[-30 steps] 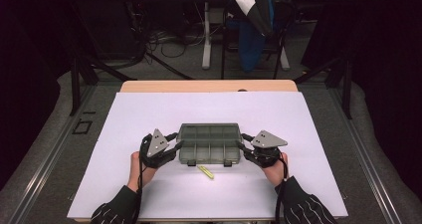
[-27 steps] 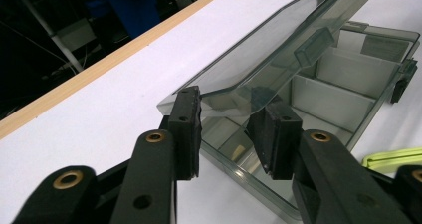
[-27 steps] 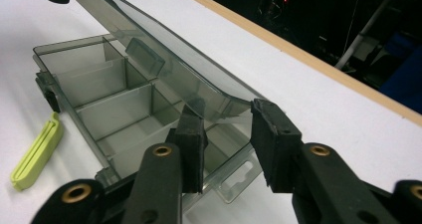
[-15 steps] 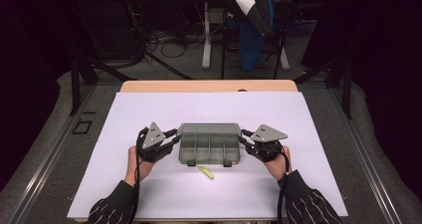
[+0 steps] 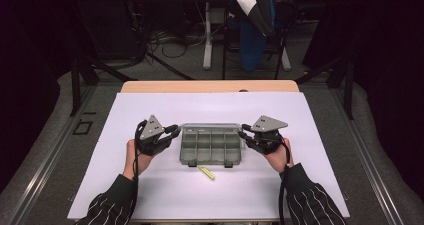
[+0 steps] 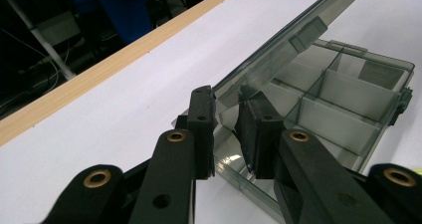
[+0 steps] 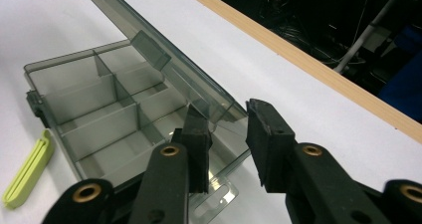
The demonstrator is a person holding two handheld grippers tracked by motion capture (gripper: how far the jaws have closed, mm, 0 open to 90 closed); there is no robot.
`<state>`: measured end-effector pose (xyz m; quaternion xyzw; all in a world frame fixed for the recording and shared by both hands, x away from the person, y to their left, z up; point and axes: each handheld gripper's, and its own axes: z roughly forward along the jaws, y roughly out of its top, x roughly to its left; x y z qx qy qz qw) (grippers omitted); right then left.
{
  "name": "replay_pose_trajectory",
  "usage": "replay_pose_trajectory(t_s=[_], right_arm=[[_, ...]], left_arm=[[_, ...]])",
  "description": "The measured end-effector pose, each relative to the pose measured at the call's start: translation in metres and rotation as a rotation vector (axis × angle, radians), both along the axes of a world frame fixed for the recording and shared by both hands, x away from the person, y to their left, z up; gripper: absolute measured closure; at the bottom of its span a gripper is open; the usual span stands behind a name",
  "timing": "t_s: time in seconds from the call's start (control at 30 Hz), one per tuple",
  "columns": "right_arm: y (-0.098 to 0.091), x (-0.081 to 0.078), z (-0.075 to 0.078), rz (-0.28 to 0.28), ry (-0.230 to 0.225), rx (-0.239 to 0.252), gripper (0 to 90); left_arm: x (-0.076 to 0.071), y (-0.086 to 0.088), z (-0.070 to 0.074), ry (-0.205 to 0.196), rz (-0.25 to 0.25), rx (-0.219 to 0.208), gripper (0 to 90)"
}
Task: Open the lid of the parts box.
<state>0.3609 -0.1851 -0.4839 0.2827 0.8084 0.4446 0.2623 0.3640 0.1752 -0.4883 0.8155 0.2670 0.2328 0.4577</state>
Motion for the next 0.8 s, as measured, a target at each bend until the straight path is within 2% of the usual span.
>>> replay_pose_trajectory(t_s=[0.3,0.47,0.8], right_arm=[[0.0,0.009,0.009,-0.007,0.02,-0.011,73.7],[0.001,0.016,0.012,-0.012,0.043,-0.01,74.4],[0.003,0.03,0.019,-0.026,0.082,-0.011,75.6]], left_arm=[[0.012,0.001,0.009,0.02,-0.011,-0.01,77.3],[0.018,0.0,0.013,0.017,-0.008,0.006,78.2],[0.031,0.001,0.017,0.038,-0.012,-0.023,78.9]])
